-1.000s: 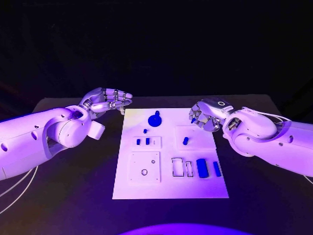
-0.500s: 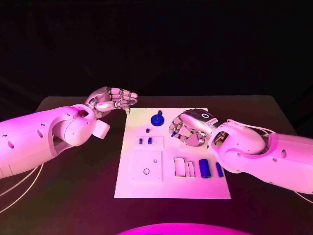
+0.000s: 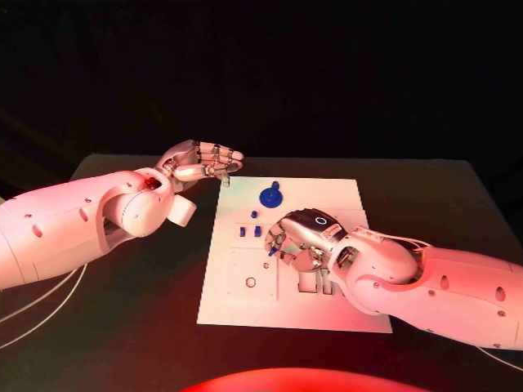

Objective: Assemble the parts on the task board

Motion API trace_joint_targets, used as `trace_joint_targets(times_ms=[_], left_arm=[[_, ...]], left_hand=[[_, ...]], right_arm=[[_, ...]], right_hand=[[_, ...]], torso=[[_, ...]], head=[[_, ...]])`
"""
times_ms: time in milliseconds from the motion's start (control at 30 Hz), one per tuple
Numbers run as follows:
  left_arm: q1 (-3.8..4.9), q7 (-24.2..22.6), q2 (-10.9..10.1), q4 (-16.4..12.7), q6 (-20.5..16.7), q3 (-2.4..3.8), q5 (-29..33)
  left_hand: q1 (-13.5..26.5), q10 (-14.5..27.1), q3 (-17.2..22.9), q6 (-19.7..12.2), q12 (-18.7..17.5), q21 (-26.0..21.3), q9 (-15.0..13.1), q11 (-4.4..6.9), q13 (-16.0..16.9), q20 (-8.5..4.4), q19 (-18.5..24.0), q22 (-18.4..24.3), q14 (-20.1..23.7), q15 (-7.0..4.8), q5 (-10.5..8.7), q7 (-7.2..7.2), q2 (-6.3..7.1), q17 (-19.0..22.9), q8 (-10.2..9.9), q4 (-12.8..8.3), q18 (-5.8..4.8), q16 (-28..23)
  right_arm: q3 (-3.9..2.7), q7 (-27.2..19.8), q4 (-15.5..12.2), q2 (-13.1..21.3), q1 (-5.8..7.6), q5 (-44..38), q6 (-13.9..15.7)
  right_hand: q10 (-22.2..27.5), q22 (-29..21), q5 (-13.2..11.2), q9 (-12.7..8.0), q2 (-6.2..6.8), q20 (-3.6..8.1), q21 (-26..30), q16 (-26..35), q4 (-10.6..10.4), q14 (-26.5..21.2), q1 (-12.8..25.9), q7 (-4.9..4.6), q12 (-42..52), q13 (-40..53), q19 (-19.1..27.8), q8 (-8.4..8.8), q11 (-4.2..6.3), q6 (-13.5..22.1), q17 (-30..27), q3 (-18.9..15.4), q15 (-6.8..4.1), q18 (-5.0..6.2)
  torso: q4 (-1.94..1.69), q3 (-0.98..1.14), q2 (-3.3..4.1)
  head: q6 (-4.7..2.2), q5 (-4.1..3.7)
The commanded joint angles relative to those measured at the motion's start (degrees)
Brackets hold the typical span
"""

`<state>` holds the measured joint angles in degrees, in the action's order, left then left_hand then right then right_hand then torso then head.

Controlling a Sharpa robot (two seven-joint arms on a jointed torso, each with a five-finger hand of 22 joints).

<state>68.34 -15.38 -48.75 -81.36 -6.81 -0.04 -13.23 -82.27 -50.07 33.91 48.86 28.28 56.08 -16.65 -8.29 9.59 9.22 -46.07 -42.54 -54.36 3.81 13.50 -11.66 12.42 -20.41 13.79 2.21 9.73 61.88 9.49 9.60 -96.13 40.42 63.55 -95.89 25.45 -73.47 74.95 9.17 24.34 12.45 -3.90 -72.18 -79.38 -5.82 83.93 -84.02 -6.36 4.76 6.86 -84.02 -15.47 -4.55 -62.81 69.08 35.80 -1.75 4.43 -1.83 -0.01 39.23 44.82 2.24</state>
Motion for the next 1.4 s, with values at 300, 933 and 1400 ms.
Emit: trace_joint_targets(times_ms=[300, 933, 1400], left_arm=[[0.04, 0.0, 0.3, -0.2, 0.8, 0.05, 0.2], [0.04, 0.4, 0.2, -0.1, 1.0, 0.05, -0.1], [0.03, 0.5, 0.2, 0.1, 1.0, 0.05, -0.3]], left_hand=[[0.1, 0.8, -0.1, 0.2, -0.3, -0.2, 0.1, -0.08, -0.1, 0.11, 0.2, 0.1, 0.1, 0.17, 0.04, -0.13, -0.41, 0.1, 0.2, -0.3, 0.84, -0.4], [0.1, 0.8, -0.1, 0.2, -0.2, -0.1, 0.1, -0.09, -0.2, 0.12, 0.2, 0.0, 0.1, 0.18, 0.03, -0.14, -0.40, 0.1, 0.2, -0.3, 0.83, -0.4], [0.2, 1.0, -0.2, 0.2, -0.3, -0.1, 0.1, -0.12, -0.2, 0.15, 0.1, 0.0, 0.1, 0.21, 0.03, -0.15, -0.39, 0.1, 0.2, -0.4, 0.82, -0.4]], right_arm=[[0.07, 0.8, 0.6, -1.5, -0.71, -2.3, -3.5], [0.21, 1.6, 1.0, -1.9, -1.07, -3.2, -5.4], [0.21, 2.6, 0.7, -2.1, -1.14, -4.3, -3.5]], right_hand=[[-2.5, 3.5, -0.4, 0.1, -0.32, 0.28, 0.3, 0.0, 0.3, 2.2, 0.4, -0.15, -0.2, 0.0, -0.8, -0.06, 2.13, -0.1, -0.1, 0.2, -0.34, -0.71], [-2.5, 3.4, -0.5, 0.1, -0.32, 0.29, 0.4, 0.0, 0.4, 2.2, 0.5, -0.19, -0.2, 0.0, -0.8, -0.05, 2.11, -0.1, -0.1, 0.3, -0.33, -0.68], [-2.6, 3.5, -0.5, 0.1, -0.34, 0.29, 0.3, 0.0, 0.5, 2.2, 0.5, -0.20, -0.3, 0.0, -0.8, -0.05, 2.11, -0.1, -0.1, 0.3, -0.33, -0.69]], torso=[[0.02, -0.01, 0.02], [0.05, 0.07, 0.01], [0.08, 0.08, 0.05]], head=[[0.74, 0.28], [1.38, 0.47], [1.49, 0.48]])
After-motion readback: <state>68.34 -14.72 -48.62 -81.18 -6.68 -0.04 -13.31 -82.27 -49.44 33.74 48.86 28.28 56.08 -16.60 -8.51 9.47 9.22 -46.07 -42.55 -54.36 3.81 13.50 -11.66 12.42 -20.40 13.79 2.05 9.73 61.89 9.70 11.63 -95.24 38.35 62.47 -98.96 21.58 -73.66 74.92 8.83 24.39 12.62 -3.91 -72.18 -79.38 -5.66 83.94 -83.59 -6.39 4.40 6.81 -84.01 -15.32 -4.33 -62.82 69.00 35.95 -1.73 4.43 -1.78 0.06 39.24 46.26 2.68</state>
